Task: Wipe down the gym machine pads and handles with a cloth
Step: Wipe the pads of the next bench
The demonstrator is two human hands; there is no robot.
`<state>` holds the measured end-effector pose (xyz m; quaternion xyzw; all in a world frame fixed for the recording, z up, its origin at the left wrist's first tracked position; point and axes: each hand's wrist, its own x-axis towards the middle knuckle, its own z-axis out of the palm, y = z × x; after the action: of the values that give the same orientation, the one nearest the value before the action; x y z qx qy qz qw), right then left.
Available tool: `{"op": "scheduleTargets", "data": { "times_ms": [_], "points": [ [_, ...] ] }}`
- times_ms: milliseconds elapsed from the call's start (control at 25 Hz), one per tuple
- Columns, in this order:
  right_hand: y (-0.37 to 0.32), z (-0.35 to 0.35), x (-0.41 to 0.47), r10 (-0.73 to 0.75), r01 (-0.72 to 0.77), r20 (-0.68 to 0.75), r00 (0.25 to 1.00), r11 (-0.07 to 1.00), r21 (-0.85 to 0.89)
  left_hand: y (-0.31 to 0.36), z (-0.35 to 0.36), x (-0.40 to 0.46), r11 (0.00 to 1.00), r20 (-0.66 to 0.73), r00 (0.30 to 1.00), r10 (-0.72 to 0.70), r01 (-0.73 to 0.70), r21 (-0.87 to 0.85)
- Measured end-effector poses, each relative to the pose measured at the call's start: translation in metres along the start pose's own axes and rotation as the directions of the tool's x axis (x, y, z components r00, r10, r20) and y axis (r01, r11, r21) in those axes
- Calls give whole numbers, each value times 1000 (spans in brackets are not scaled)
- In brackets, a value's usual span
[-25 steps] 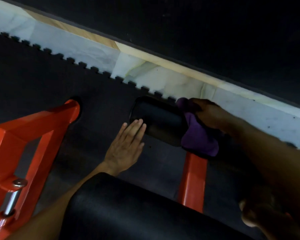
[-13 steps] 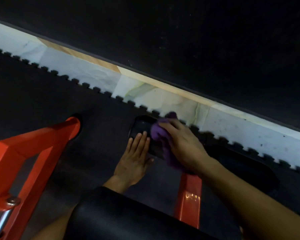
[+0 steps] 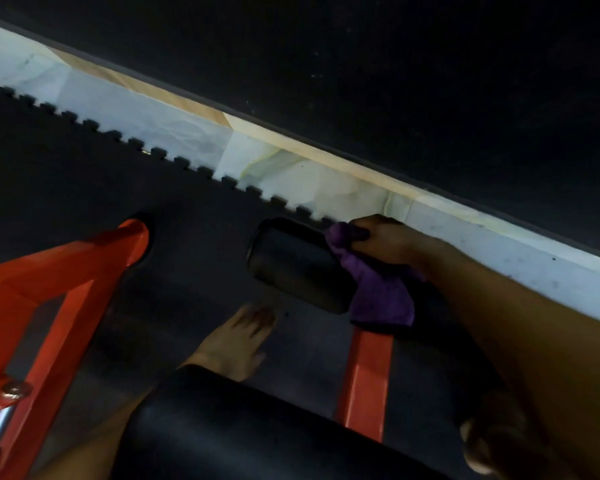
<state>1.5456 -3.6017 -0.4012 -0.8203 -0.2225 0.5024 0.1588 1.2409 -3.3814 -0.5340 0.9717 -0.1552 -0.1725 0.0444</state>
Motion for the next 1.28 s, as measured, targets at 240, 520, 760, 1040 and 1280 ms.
{"op": "scheduleTargets", "data": {
  "times_ms": [240, 520, 760, 1040, 1280],
  "points": [
    [-7, 4, -70, -33, 9, -127, 991, 982, -190, 14, -44, 15, 987, 27, 1000, -8, 12, -161],
    [-64, -6, -180, -111, 58, -309, 945, 982, -178, -18, -164, 15, 940, -95, 995, -20, -14, -341],
    [-82, -17, -281, -161, 160, -622, 766, 985, -58, -12, -317, 41, 882, -309, 933, -185, 19, -471],
    [-12, -37, -417, 44, 175, -882, 468, 974, 141, 177, -444, 132, 700, -376, 893, 247, -433, -568],
    [104, -43, -546, 263, 169, -936, 234, 937, 305, 381, -514, 202, 499, -360, 761, 539, -633, -592]
  ]
}}
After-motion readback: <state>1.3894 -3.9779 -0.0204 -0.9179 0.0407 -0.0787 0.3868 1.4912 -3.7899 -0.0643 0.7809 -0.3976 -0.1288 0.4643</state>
